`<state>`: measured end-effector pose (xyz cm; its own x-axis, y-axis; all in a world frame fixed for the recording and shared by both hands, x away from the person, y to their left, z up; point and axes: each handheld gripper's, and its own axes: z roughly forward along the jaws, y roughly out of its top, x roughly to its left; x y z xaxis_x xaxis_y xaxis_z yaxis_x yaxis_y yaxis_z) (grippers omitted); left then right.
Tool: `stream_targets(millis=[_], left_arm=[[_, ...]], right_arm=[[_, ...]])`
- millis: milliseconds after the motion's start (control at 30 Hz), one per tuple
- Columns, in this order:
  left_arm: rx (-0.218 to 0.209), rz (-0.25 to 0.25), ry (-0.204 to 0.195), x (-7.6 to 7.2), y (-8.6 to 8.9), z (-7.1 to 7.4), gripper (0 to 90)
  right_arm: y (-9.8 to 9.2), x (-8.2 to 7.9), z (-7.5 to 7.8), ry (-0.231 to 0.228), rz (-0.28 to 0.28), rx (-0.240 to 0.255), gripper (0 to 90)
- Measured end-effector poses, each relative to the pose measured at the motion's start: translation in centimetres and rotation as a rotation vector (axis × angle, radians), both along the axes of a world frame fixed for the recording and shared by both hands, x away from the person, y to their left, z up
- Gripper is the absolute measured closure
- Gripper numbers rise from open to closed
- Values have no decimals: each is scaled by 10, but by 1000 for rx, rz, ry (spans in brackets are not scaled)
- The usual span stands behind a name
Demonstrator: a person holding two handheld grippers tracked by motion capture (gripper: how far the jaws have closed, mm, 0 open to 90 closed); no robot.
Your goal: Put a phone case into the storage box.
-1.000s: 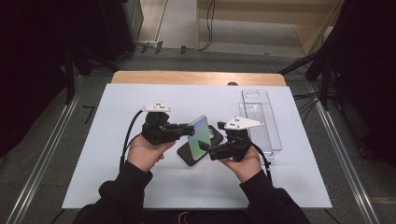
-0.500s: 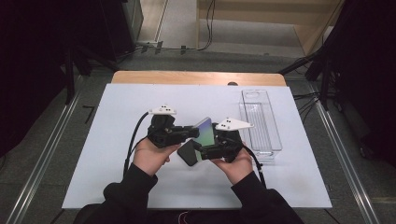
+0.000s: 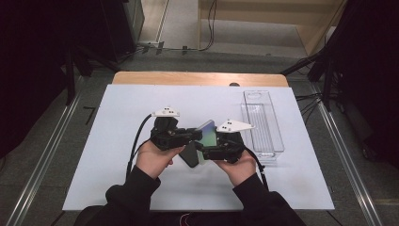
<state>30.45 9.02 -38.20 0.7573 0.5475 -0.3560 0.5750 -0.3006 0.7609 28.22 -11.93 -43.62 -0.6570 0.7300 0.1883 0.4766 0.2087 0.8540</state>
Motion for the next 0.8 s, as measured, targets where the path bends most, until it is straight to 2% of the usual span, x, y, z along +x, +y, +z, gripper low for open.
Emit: stream_targets(millis=[67, 100, 133, 167, 400, 533, 667, 733, 800], left_arm=[[-1, -4, 0, 0, 0, 0, 714], [-1, -13, -1, 0, 0, 0, 714], [-9, -25, 11, 1, 1, 1, 574], [-12, -20, 5, 1, 2, 1, 531], [-21, -38, 0, 4, 12, 6, 320], [-17, -55, -8, 5, 16, 5, 305], [1, -91, -40, 4, 21, 2, 291], [-3, -103, -38, 4, 23, 1, 292], [-15, -122, -11, 7, 29, -4, 291]], right_arm=[[-1, 0, 1, 5, 5, 7, 148], [-1, 0, 1, 5, 5, 7, 148], [-3, 1, 2, 9, 7, 20, 148], [-3, 1, 2, 9, 7, 17, 148], [-16, 5, 3, 27, 1, 37, 148], [-26, 7, 7, 28, 21, 62, 148], [-35, 9, 12, 33, 54, 67, 148], [-37, 9, 13, 27, 58, 64, 147], [-43, 10, 16, 33, 86, 76, 148]])
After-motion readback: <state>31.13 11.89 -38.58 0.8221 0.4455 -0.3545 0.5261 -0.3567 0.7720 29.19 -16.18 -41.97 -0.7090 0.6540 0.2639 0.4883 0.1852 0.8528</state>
